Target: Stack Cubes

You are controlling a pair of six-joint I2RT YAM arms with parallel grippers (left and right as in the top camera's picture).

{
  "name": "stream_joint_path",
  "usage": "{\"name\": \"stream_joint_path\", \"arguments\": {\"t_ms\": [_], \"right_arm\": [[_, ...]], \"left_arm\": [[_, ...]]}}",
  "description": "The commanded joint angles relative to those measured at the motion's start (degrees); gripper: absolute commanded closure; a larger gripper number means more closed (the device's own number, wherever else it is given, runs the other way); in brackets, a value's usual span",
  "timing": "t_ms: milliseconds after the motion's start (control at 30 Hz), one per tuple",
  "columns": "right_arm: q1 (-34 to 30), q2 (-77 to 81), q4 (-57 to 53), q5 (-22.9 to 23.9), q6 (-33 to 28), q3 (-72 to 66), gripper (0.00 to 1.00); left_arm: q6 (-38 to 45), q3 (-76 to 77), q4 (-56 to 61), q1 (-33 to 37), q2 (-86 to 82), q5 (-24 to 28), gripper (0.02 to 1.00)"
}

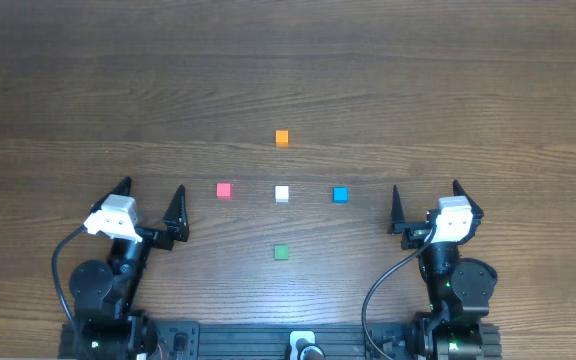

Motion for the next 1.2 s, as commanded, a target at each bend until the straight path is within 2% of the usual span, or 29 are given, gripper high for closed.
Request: {"name": "stream_joint_path", "arguments": {"t_ms": [33,167,300,733,867,933,1067,1200], "right_arm": [[-0.4,-0.5,-0.2,0.4,-0.1,-0.3,0.007],[-0.4,-0.5,-0.2,0.4,-0.1,-0.3,0.009],[-0.4,-0.5,-0.2,0.4,-0.1,-0.3,0.007],[-0.4,-0.5,-0.2,0.4,-0.1,-0.3,0.007],[-0.4,-0.5,-0.2,0.4,-0.1,-0.3,0.009],[-0.4,-0.5,-0.2,0.4,-0.1,-0.3,0.009],[-0.4,-0.5,-0.2,0.4,-0.1,-0.3,0.007],[-0.4,-0.5,-0.2,0.4,-0.1,-0.3,0.007]], "left_arm": [[0.8,-0.3,-0.1,-0.2,-0.3,-0.3,0.023],[0.9,-0.3,-0.1,-0.2,-0.3,-0.3,0.018],[0.8,-0.3,-0.5,-0.2,-0.3,-5.5,0.02],[0.2,-0.3,-0.7,-0.2,-0.3,-5.5,0.023],[-7.3,0.9,-0.4,-0.2,1.0,-2.3,0.02],[-7.6,4.9,-4.3,-0.3,4.7,1.9,0.02],[-7.6,18.6,-18.4,-1.0,17.9,7.7,0.023],[-7.6,31.5,-32.4,-2.6,30.6,10.5,0.02]]}}
